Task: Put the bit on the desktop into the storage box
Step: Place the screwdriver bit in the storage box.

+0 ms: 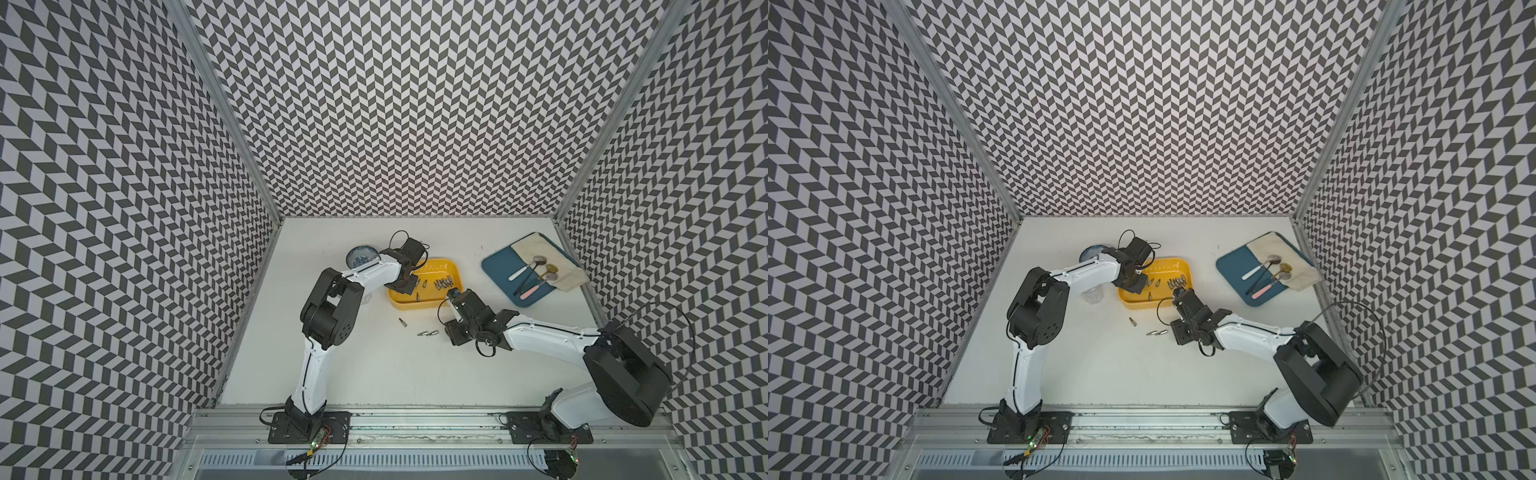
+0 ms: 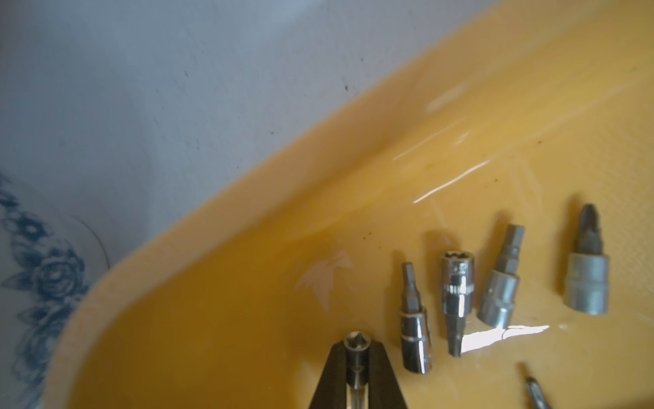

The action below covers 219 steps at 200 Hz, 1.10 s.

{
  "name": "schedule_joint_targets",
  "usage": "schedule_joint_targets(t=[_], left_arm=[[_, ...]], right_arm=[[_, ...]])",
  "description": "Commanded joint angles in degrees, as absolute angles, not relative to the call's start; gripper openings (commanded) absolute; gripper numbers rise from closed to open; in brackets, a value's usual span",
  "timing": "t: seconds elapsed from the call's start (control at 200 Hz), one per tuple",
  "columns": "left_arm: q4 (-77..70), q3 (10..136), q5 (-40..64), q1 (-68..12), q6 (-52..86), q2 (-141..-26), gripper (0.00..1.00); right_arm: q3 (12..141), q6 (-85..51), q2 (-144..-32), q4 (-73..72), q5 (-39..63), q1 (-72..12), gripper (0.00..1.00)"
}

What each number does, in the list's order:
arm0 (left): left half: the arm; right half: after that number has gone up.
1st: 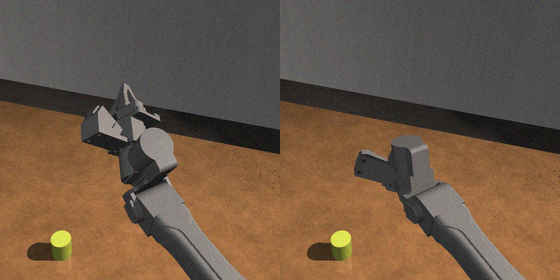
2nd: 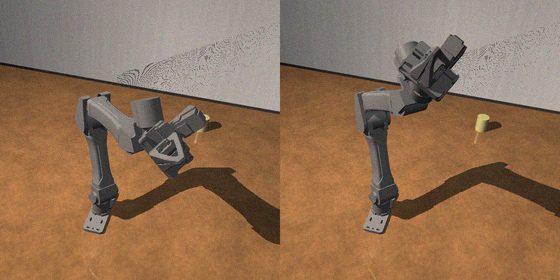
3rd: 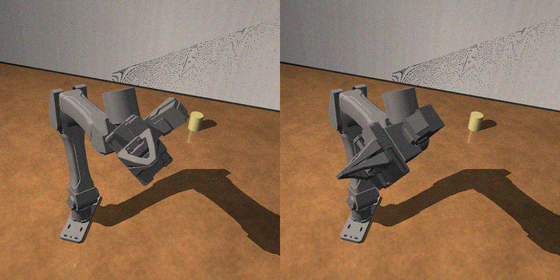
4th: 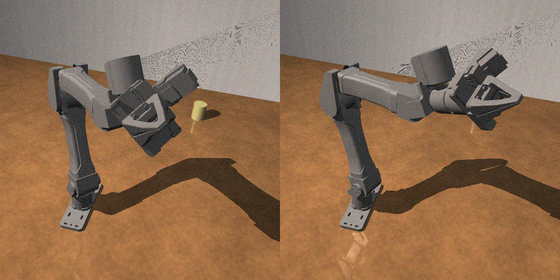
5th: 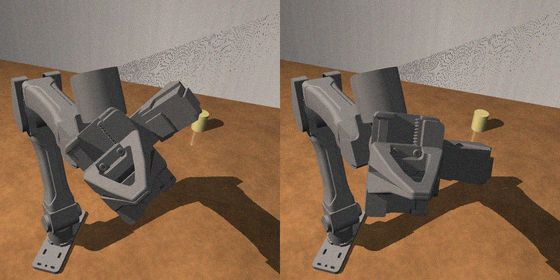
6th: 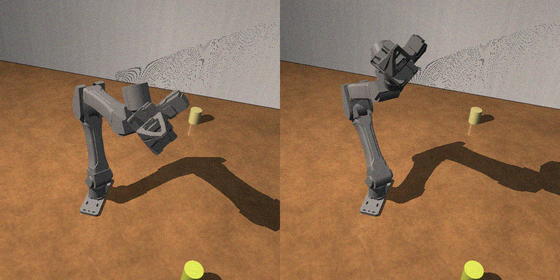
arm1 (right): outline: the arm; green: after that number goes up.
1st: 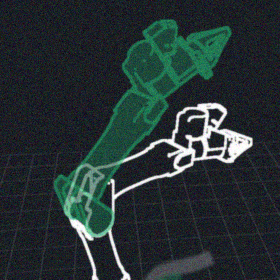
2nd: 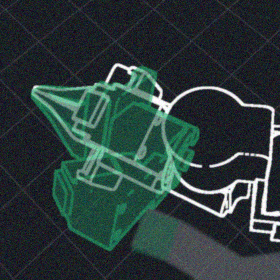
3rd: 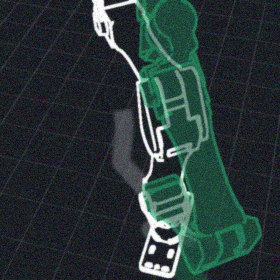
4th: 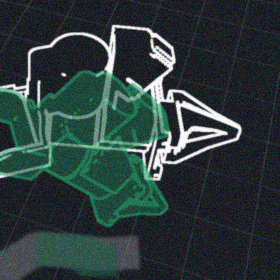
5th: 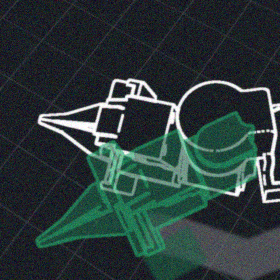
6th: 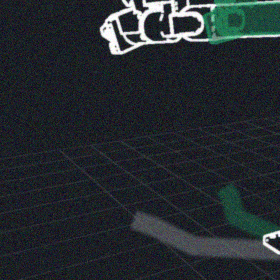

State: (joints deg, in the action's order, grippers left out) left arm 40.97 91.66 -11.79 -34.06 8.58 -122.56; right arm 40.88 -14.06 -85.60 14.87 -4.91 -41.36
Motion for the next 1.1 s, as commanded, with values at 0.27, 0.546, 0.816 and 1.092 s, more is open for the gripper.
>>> schedule_joint_targets(t=[0.27, 0.546, 0.816, 1.092], left_arm=[[39.99, 92.81, -11.58, -33.31, 7.95, -124.38, 0.10], [39.99, 92.90, -11.43, -32.96, 7.61, -123.78, 0.21], [40.08, 93.16, -11.37, -32.78, 7.56, -123.31, 0.30], [40.29, 93.64, -10.55, -32.96, 7.72, -120.62, 0.37]], right_arm=[[44.31, -12.44, -88.56, 12.33, -5.35, -39.82, 0.60], [45.87, -11.70, -91.84, 13.07, -4.00, -38.85, 0.58], [45.29, -12.30, -91.40, 14.22, -4.00, -38.93, 0.53], [44.65, -13.18, -90.88, 15.16, -3.94, -39.28, 0.50]])
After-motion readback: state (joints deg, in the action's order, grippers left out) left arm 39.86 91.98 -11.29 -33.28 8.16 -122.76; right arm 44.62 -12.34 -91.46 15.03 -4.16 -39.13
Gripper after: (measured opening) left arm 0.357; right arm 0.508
